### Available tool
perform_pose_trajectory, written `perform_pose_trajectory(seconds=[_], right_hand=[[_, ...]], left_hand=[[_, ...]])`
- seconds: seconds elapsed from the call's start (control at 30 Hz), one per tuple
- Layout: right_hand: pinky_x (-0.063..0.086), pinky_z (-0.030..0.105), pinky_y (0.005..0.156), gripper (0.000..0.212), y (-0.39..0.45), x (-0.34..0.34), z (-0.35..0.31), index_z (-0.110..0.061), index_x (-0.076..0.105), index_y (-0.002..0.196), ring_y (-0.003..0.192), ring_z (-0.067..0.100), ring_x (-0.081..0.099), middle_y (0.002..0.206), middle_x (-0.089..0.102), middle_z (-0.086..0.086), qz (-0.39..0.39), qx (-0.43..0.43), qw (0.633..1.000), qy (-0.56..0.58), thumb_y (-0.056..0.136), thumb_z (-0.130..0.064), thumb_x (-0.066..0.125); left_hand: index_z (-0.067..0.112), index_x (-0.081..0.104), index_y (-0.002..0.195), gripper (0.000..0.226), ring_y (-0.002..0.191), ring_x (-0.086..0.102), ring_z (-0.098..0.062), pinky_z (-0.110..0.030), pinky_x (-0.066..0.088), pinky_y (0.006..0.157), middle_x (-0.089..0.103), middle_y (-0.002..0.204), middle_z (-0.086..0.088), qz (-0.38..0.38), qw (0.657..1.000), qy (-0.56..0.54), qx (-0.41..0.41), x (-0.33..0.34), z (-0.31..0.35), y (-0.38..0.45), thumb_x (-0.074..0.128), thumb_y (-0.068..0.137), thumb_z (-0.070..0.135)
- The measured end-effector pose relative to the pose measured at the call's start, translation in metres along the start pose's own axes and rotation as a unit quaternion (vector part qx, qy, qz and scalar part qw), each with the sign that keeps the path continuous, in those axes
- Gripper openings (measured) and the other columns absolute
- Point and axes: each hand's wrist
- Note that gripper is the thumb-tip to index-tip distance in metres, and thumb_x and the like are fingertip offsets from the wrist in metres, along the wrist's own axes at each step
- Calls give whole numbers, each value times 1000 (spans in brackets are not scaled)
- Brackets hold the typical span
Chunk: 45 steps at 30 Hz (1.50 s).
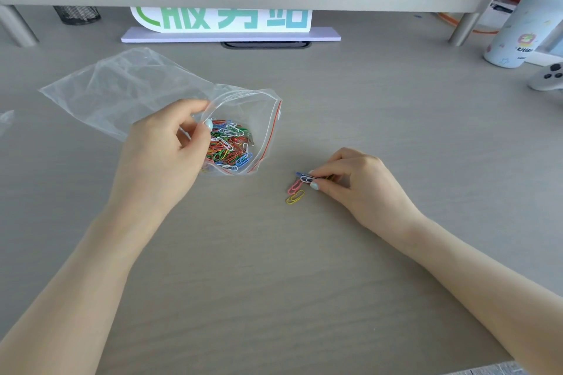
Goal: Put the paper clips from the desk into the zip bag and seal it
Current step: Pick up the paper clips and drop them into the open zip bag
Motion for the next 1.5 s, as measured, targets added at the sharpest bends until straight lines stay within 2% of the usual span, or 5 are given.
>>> perform_pose_trajectory(seconds=[0.63,0.97,1.17,1.3,1.5], right_hand=[[20,19,60,20,4,3,4,-8,67,79,62,28,55,79,61,9,13,-151,971,-185,86,-15,50],[33,16,53,9,26,-8,-2,-15,68,78,55,10,40,68,56,1,19,18,994,106,85,-19,63],[27,13,46,18,69,12,-52,-2,64,73,48,5,33,56,45,-1,-32,-42,991,125,86,-15,61],[37,33,59,14,101,44,-76,6,60,70,58,19,41,67,57,19,-19,-111,994,5,79,-3,53],[48,36,73,19,132,65,-78,-7,62,94,88,28,59,96,66,11,1,-107,990,-94,82,-5,47]], left_hand=[[25,64,109,25,60,51,-10,-21,39,55,62,73,5,5,1000,-17,-5,1,0,0,52,89,16],[26,64,110,27,57,49,-5,-19,38,54,60,69,9,8,1000,-19,-8,-2,-1,1,52,87,16],[26,64,106,24,55,47,-7,-25,39,55,59,69,-2,22,999,-29,-1,-4,-2,2,53,87,17],[26,64,107,25,57,47,-10,-23,38,54,61,70,-5,25,999,-26,2,-5,-3,2,52,88,16],[25,64,107,26,55,48,-7,-13,35,51,60,71,0,26,999,-29,6,-7,-3,4,51,87,14]])
Point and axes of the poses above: each hand's wrist, its own y-axis towards the middle knuckle, its own x-axis out of the palm, z = x × y
